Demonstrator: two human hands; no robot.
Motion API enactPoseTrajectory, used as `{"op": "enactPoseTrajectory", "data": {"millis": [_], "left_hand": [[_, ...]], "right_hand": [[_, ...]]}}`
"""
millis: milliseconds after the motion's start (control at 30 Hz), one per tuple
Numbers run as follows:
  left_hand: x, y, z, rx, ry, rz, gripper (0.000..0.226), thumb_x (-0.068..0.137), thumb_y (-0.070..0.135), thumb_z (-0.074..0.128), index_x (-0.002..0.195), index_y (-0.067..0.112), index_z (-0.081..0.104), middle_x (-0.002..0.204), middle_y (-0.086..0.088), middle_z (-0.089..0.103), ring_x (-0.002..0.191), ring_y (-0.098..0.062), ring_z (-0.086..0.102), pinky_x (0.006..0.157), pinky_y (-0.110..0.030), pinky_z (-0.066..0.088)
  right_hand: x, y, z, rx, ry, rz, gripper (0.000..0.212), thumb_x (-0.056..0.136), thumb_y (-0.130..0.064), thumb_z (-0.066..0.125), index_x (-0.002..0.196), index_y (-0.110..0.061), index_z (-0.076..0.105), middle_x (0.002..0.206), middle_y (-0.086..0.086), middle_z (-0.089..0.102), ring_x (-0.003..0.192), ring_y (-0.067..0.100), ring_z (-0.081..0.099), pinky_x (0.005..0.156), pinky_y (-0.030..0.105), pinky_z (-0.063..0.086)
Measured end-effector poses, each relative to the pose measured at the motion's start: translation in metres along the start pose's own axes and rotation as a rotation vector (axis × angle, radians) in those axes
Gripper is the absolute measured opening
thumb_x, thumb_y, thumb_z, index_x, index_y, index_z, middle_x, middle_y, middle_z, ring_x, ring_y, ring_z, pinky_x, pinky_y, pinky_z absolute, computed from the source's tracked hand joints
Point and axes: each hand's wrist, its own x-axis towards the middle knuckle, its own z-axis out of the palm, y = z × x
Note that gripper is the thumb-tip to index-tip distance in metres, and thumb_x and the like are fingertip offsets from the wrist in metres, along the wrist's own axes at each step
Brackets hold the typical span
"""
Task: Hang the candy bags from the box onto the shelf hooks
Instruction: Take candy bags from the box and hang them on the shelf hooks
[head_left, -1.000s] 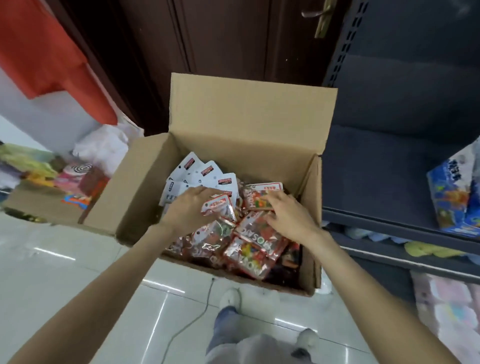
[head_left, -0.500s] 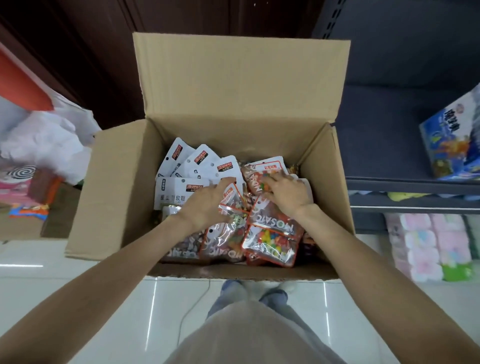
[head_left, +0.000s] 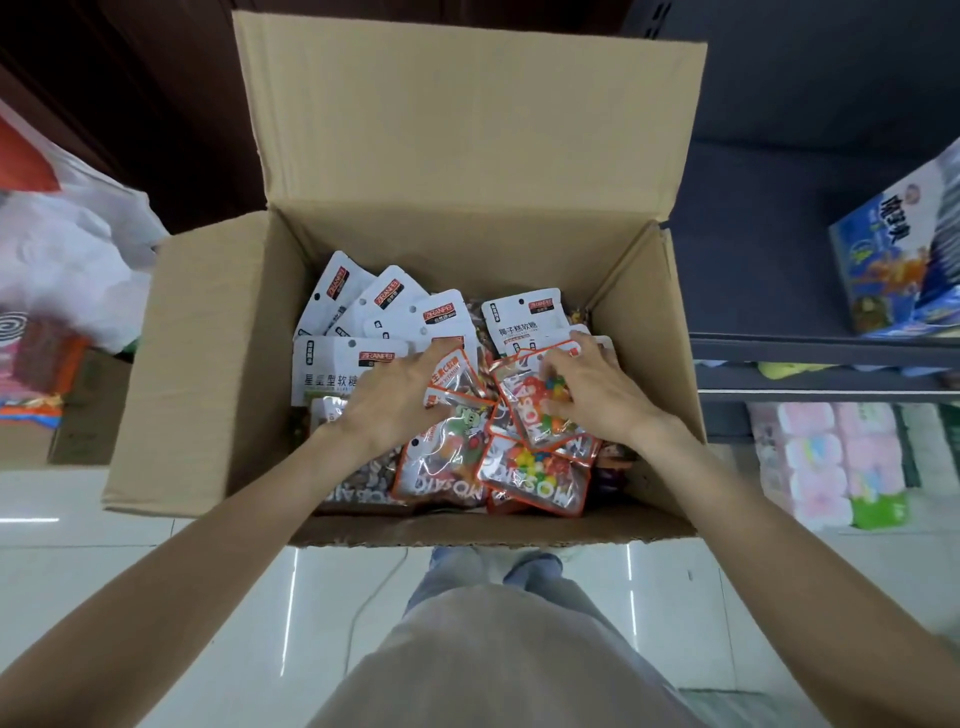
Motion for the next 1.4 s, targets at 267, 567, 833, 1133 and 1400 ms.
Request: {"op": "enactPoseTrajectory", "data": {"millis": [267, 567, 833, 1133, 1400], "left_hand": [[-0.004, 0.006, -0.001, -0.195, -0.058, -0.035, 0.09, 0.079, 0.022, 0.078, 0.149, 0.029, 0.024, 0.129, -0.006, 0.061, 0.108, -0.024, 0.063, 0.093, -0.036, 0.05], [-0.005, 0.016, -0.011, -0.162, 0.239, 0.023, 0.028, 0.09, 0.022, 0.066, 0.117, 0.016, 0.068, 0.095, -0.007, 0.074, 0.08, -0.025, 0.068, 0.07, -0.03, 0.047], [0.003, 0.022, -0.061, -0.466, 0.52, 0.012, 0.021, 0.101, 0.022, 0.046, 0.111, 0.005, 0.054, 0.051, -0.001, 0.04, 0.044, -0.015, 0.038, 0.048, -0.022, 0.031], [-0.006, 0.066, -0.079, -0.93, 0.775, -0.071, 0.012, 0.101, 0.022, 0.048, 0.089, 0.02, 0.048, 0.069, 0.002, 0.048, 0.062, -0.007, 0.043, 0.059, -0.033, 0.038], [-0.022, 0.13, -0.08, -1.116, 0.764, -0.133, 0.01, 0.1, 0.022, 0.05, 0.09, 0.021, 0.05, 0.08, -0.007, 0.055, 0.071, -0.019, 0.048, 0.061, -0.033, 0.044]], "right_hand": [[0.002, 0.0, 0.005, 0.019, -0.061, 0.178, 0.121, 0.074, -0.053, 0.077, 0.153, -0.028, -0.011, 0.152, 0.02, 0.023, 0.139, 0.038, 0.02, 0.108, 0.047, 0.032], [-0.032, -0.009, -0.002, 0.381, 0.211, 0.154, 0.1, 0.072, -0.026, 0.085, 0.147, -0.025, 0.019, 0.136, 0.0, 0.052, 0.122, 0.022, 0.054, 0.096, 0.037, 0.046], [-0.091, -0.009, -0.042, 1.064, 0.672, 0.063, 0.098, 0.063, -0.012, 0.086, 0.137, -0.041, 0.03, 0.12, -0.001, 0.064, 0.105, 0.014, 0.066, 0.09, 0.038, 0.055], [-0.088, -0.027, -0.061, 1.727, 0.495, -0.104, 0.062, 0.062, -0.014, 0.077, 0.121, -0.013, 0.056, 0.104, 0.001, 0.074, 0.096, 0.018, 0.071, 0.073, 0.03, 0.057], [-0.09, -0.006, -0.06, 1.592, 0.397, -0.159, 0.074, 0.059, -0.04, 0.081, 0.124, -0.035, 0.047, 0.119, -0.007, 0.067, 0.105, 0.01, 0.067, 0.089, 0.032, 0.054]]}}
